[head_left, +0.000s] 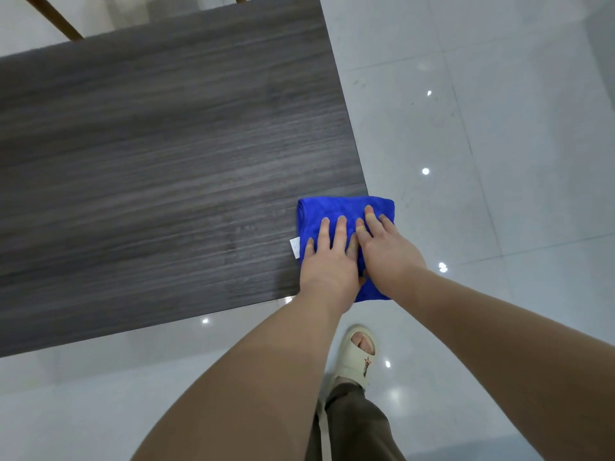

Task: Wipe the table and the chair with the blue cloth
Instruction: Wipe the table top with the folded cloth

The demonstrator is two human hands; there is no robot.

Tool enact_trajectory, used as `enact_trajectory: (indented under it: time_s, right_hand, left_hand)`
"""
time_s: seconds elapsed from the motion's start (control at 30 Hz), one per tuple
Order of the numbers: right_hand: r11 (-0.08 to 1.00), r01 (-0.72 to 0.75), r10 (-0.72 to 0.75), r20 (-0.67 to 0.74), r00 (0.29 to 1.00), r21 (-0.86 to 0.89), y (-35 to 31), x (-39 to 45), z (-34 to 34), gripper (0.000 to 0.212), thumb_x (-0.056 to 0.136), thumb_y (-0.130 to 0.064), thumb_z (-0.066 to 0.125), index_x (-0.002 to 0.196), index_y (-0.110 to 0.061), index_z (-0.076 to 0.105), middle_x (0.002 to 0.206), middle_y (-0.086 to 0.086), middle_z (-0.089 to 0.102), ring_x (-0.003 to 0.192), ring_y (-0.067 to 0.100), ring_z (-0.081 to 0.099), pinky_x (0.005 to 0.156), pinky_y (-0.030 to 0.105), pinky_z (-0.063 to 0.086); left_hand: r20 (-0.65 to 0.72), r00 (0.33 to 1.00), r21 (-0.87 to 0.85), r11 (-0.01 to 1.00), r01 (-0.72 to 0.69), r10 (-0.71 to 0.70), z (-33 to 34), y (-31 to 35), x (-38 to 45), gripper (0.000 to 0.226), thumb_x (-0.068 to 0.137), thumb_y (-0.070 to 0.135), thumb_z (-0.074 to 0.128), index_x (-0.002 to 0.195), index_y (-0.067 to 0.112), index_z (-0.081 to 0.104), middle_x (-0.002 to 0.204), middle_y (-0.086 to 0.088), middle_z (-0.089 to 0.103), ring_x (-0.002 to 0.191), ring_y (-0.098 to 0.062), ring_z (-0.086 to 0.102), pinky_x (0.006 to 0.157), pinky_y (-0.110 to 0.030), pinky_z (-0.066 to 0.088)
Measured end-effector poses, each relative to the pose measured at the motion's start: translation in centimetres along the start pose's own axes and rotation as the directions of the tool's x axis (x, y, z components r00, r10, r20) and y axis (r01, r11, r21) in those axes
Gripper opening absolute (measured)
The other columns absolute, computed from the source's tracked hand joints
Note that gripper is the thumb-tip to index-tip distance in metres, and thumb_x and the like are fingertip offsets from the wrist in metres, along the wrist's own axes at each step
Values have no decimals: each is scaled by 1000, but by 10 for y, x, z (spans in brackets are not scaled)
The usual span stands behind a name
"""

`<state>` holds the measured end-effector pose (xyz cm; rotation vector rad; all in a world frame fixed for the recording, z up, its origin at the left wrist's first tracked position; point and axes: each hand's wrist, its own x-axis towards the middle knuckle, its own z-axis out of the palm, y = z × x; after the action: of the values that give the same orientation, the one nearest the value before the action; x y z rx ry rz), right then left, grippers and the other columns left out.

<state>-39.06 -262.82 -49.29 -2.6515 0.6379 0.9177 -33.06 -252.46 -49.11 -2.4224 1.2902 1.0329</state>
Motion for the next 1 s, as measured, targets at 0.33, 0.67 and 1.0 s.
enact_trajectory:
  time_s: [0.33, 0.67, 1.0]
  right_hand:
    - [998, -2, 0, -24, 1000, -68, -8, -15, 6, 86, 95, -31, 59, 156, -13, 1, 162, 7, -11, 150, 28, 0, 117, 30, 24]
    - [999, 37, -38, -64, 997, -29, -1, -15, 12, 89, 88, -35, 66, 156, -18, 11, 163, 2, -4, 148, 26, 7, 115, 28, 28]
    - [999, 28, -31, -73, 997, -42, -4, -15, 10, 87, 89, -36, 65, 155, -17, 13, 163, 4, -2, 147, 27, 9, 116, 29, 26]
  left_hand:
    - [6, 1000, 5, 1000, -15, 15, 7, 2, -14, 75, 103, 53, 28, 156, 20, -13, 161, -5, -25, 148, -32, -21, 121, -49, 8]
    - [-64, 997, 106, 993, -42, 49, 19, -7, -15, 77, 102, 53, 28, 155, 19, -17, 161, -8, -25, 148, -34, -21, 121, -48, 9]
    - [-47, 997, 112, 993, -47, 53, 16, -11, -15, 74, 103, 51, 24, 155, 18, -17, 161, -7, -26, 148, -33, -21, 122, -46, 10]
